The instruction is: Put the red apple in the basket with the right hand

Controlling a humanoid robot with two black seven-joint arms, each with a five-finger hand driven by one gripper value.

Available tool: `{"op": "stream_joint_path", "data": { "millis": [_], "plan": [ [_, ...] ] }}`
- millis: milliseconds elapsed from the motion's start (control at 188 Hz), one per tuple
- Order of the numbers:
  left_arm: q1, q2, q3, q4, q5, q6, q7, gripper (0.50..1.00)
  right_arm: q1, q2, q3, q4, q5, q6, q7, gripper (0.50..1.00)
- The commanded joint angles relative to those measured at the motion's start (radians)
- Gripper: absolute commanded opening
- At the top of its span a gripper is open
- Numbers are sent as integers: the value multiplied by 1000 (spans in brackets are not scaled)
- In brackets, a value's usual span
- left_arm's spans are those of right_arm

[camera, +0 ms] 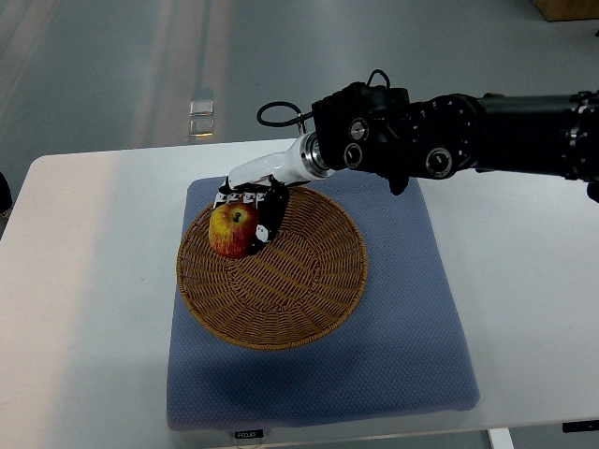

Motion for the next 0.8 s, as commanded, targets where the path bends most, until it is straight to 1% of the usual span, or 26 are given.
{"op": "stream_joint_path", "data": {
  "millis": [0,128,368,725,795],
  "plan": [
    [0,0,-1,0,0,-1,0,1000,-9,10,-34,-22,-16,-12,0,625],
    [0,0,-1,0,0,-1,0,1000,-23,10,-51,-40,-54,-32,0,627],
    [0,0,-1,0,0,1,0,1000,-37,10,-80,-46,-71,-32,0,629],
    [0,0,0,0,0,1,0,1000,-83,10,-82,-55,-69,-36,0,650],
    [0,0,-1,0,0,1,0,1000,-98,10,-82,-62,-71,-49,0,660]
  ]
}}
